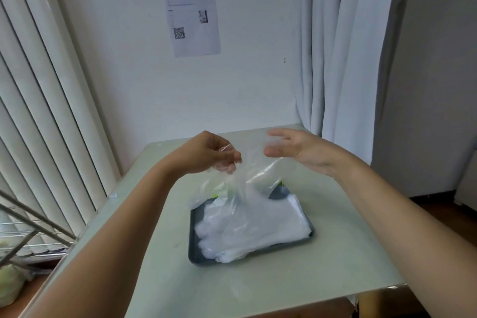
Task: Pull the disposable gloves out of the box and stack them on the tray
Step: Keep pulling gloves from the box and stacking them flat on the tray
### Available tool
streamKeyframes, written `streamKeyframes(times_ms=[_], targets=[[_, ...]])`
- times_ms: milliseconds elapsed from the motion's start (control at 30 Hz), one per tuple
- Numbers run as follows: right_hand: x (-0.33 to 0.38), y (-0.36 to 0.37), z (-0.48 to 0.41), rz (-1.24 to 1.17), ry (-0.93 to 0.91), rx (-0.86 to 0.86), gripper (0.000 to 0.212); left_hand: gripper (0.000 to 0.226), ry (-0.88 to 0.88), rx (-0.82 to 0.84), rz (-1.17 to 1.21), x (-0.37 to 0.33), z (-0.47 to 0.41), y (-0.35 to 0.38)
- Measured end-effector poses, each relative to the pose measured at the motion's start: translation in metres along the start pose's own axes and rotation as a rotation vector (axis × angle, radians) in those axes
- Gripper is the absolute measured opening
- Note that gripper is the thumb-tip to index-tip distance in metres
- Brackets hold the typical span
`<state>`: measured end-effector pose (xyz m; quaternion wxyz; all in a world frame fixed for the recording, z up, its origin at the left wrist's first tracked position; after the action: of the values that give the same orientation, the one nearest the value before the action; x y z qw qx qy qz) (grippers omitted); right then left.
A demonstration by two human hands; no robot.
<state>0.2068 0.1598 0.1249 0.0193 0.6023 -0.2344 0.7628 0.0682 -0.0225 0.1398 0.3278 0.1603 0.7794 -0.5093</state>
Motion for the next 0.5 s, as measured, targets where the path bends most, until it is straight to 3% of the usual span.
streamKeyframes(times_ms=[100,167,300,433,500], targets=[[-0.001,0.014,-0.007,-0.070,-0.032,0.039,0.029,0.029,0.004,0.027,0.079,0.005,0.002,-0.002],[-0.005,0.018,-0.011,-0.137,-0.064,0.014,0.016,0.030,-0.009,0.061,0.123,0.010,0.004,-0.001],[-0.018,0.019,-0.021,-0.204,-0.005,-0.069,0.013,0.039,-0.099,0.195,0.178,0.031,0.010,0.005],[-0.037,0.017,-0.030,-0.258,0.108,-0.151,0.016,0.013,-0.191,0.276,0.280,0.067,0.015,0.020],[-0.049,0.019,-0.034,-0.276,0.140,-0.156,0.015,0.022,-0.219,0.269,0.378,0.084,0.015,0.028]])
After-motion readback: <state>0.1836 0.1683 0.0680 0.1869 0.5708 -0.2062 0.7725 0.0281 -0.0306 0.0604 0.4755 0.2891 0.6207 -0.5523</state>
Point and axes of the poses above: each hand's wrist, its own z-axis away from the middle knuckle, its own y-axis out of the palm, x = y × z, the point moved 1 cm from there along -z, towards the middle knuckle, and after that the axes turned 13 degrees about y, right-handed, at the moved point
